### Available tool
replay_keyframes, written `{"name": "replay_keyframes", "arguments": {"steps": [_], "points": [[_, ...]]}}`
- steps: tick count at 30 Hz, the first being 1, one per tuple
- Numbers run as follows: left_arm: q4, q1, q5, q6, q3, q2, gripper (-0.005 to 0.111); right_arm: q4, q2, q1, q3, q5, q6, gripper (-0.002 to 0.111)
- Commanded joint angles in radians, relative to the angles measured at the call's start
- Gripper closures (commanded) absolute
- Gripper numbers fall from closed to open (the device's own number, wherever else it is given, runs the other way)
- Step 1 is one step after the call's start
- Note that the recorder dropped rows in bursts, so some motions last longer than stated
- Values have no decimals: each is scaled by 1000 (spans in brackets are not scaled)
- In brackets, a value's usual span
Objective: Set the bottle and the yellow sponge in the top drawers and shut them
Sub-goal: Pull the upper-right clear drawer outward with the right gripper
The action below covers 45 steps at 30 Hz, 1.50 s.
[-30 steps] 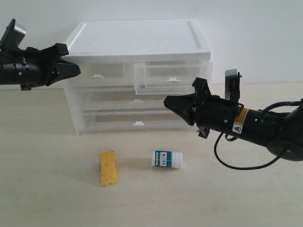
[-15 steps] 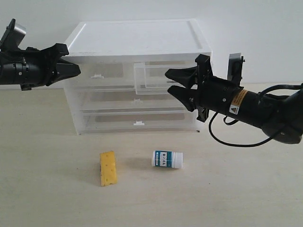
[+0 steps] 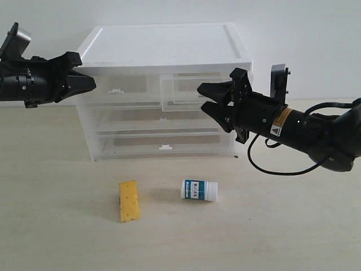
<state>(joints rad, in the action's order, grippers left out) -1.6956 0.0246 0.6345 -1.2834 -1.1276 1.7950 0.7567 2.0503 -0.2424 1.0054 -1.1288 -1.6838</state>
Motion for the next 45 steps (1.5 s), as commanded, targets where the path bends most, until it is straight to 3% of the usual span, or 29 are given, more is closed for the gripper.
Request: {"name": "replay_keyframes", "arguments": {"steps": [1, 4, 12, 24, 45], "points": [[-12, -1, 5, -8, -13, -1, 103, 11, -4, 3, 32, -2, 16, 63], [-12, -1, 5, -8, -13, -1, 103, 11, -4, 3, 35, -2, 18, 69], [-12, -1, 5, -18, -13, -1, 103, 15, -4, 3, 35, 2, 71, 108], [-12, -1, 3, -18, -13, -1, 103, 94, -5, 3, 15, -90, 48, 108], [-12, -1, 3, -18, -13, -1, 103, 143, -5, 3, -77, -92, 68, 108]]}}
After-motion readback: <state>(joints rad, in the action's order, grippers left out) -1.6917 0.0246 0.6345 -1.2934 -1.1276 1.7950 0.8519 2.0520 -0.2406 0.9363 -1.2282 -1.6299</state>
